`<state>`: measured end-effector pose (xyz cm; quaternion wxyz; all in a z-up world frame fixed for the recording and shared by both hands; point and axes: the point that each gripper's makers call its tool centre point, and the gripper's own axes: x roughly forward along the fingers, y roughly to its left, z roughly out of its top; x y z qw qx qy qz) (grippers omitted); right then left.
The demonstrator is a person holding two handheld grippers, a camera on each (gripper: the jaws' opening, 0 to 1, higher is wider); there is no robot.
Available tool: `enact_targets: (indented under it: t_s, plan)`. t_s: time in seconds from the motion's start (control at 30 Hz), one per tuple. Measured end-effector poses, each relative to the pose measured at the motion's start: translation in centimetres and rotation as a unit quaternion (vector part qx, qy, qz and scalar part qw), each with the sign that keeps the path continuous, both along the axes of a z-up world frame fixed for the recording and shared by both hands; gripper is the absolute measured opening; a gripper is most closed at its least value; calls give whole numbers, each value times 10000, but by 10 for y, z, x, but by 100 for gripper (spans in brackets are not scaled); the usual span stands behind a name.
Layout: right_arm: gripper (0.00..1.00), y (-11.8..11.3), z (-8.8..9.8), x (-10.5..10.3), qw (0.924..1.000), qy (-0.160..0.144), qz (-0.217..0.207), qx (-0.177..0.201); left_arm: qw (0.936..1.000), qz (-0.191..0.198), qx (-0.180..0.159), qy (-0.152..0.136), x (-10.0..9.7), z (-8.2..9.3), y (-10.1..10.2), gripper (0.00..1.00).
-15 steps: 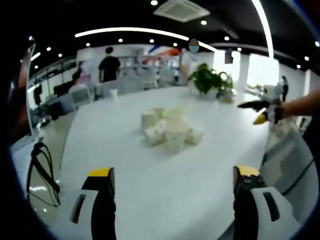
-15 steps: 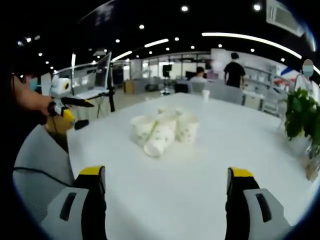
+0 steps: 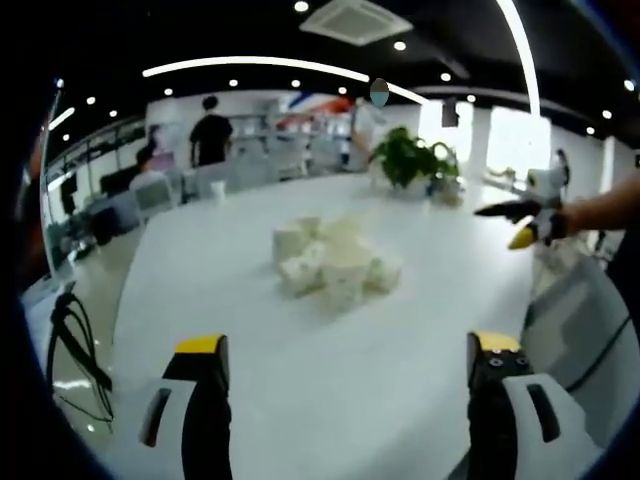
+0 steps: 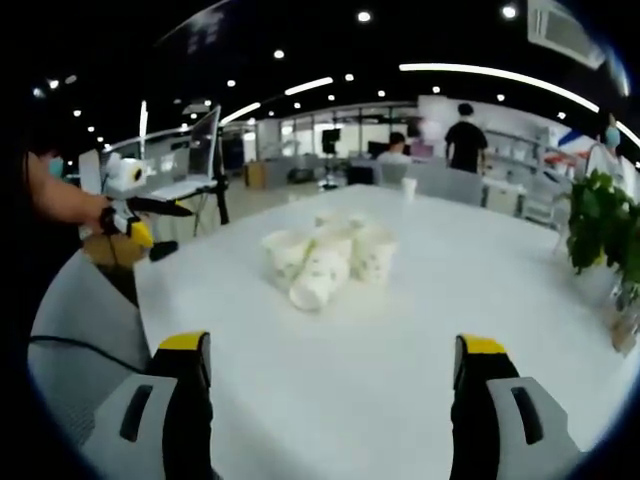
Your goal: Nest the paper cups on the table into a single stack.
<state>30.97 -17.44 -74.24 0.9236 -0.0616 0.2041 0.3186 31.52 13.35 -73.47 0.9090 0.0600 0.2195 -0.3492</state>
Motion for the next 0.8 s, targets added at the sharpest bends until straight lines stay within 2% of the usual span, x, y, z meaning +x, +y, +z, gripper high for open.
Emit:
enact_targets:
  t_s: [0.07, 0.57, 0.8]
  plan:
    - [100, 0, 0, 0, 10000, 5, -1, 0, 10000, -39, -77, -17, 4, 3, -5, 96]
    - [100, 5, -2, -3, 9999, 62, 10, 85, 9997, -192, 4, -167, 36, 5, -28, 98]
    - [100, 1, -5, -7, 9999, 123, -18, 85, 9995, -226, -39, -196, 48, 3, -40, 94]
